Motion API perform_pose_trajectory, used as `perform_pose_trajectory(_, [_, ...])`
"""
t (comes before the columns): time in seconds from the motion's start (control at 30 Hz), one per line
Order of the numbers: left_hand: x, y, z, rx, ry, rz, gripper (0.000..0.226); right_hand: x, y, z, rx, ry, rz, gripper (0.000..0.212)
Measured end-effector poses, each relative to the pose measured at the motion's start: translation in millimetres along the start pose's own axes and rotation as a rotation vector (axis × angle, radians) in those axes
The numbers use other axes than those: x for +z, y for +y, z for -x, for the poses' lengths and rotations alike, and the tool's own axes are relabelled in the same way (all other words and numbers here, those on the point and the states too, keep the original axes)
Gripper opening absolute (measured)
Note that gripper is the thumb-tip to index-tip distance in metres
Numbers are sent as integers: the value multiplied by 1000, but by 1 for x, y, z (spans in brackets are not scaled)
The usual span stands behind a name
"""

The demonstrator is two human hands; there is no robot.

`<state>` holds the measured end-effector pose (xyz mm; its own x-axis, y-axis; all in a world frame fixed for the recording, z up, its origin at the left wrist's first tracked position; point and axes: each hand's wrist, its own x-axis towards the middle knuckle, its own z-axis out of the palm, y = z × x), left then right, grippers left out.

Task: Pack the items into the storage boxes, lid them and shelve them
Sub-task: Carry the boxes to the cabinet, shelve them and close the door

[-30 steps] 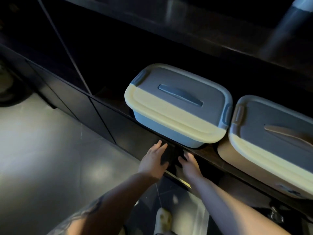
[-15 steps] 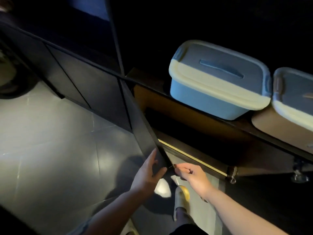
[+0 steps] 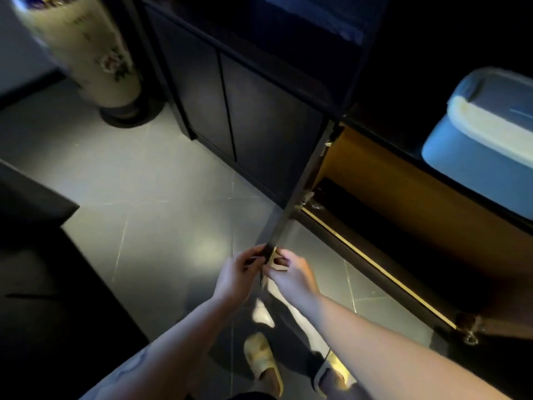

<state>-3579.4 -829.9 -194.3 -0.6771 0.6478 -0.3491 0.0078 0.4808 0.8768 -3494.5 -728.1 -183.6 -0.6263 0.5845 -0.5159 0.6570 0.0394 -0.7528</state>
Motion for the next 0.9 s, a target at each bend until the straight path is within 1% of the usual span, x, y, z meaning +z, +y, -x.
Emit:
perform_pose_trajectory(0.07, [-22,-8,-13,-26,48,-18,26,21,-24,-11,97,46,59,31])
perform_pose_trajectory(0.17, [-48,-12,-30,-64,156,-37,20,43,-48,-26,105,28,177,37])
perform_pose_trajectory(0.27, [-63,-11,-37,-65,195,-60,21,48,-55,-30,34,-35,168,47])
perform_pose_trajectory(0.33, [-67,-10,-37,-52,200,-115,23,37,-55,-25,-48,-67,177,48])
perform_pose_trajectory(0.43, [-62,3,-32,51,257,-183,25,9,-49,-16,-182,-67,319,48])
perform_pose_trajectory(0.5, [-53,24,-31,150,292,-207,26,-13,-44,-14,-217,-9,394,46])
perform_pose_trajectory(0.53, [-46,37,-32,205,275,-244,27,-25,-42,-13,-230,30,424,46])
perform_pose_trajectory(0.63, [-18,81,-40,310,153,-355,28,-72,-33,-9,-248,157,477,43])
perform_pose_trajectory(0.8, [58,153,-63,437,-71,-325,27,-177,-14,15,-196,418,421,40])
perform_pose_trajectory(0.9, [114,201,-79,539,-157,-318,26,-247,3,36,-152,576,379,37])
